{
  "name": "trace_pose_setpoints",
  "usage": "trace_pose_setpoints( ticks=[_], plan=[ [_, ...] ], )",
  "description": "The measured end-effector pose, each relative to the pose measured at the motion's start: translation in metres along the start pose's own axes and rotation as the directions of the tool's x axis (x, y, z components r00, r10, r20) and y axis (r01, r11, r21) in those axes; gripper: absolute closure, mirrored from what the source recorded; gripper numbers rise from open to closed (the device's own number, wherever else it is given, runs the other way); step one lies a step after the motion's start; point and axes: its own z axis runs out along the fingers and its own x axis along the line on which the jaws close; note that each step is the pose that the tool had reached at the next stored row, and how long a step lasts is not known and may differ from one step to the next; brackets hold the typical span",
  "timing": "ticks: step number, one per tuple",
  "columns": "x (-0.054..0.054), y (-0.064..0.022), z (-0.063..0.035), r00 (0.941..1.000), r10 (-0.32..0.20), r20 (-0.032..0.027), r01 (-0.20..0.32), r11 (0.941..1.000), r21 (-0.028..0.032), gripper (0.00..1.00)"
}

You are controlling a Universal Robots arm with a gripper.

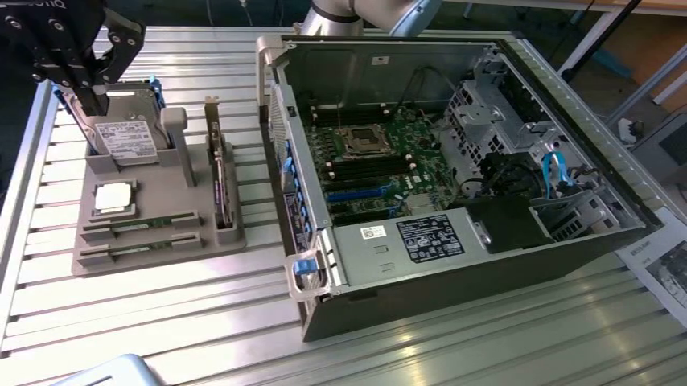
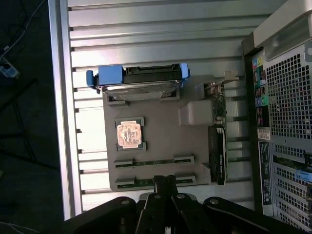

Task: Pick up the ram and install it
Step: 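Reach for the ram, then pick up the ram and move it above insertion slot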

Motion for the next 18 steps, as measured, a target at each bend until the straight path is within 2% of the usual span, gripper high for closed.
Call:
trace_pose_setpoints(
  ticks=[14,18],
  plan=[
    [0.0000,0.0000,0.0000,1.0000,-0.001,0.0000,0.001,1.0000,0.0000,0.90],
    [0.0000,-0.0003,0.0000,0.9995,-0.031,-0.0013,0.031,0.9995,-0.0008,0.90]
  ],
)
